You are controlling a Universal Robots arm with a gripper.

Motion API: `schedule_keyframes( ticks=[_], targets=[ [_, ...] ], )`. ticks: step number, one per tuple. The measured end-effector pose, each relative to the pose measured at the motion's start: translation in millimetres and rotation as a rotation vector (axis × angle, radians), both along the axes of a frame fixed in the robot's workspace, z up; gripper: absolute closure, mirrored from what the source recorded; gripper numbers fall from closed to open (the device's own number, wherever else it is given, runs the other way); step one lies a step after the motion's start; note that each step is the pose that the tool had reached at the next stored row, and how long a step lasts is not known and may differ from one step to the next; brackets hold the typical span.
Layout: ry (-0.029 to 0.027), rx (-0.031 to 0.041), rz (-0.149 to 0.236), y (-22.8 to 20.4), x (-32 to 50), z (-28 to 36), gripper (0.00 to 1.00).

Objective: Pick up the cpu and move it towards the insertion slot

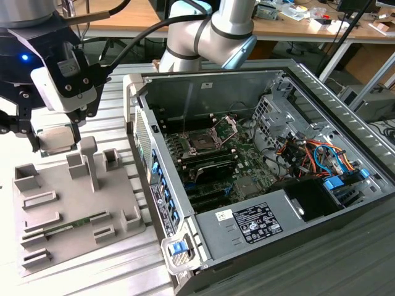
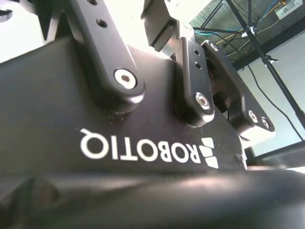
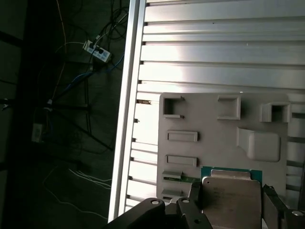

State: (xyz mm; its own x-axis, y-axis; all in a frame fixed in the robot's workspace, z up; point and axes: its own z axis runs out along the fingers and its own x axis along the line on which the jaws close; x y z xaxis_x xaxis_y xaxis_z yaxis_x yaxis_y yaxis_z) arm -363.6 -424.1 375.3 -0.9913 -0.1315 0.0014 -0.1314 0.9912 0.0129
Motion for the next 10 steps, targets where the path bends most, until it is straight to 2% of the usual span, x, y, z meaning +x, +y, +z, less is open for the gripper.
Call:
schedule_keyframes(
  ticks=[10],
  targets=[
    [0.0001,-0.0001,0.000,0.0,9.5,0.0,0.45]
  ],
)
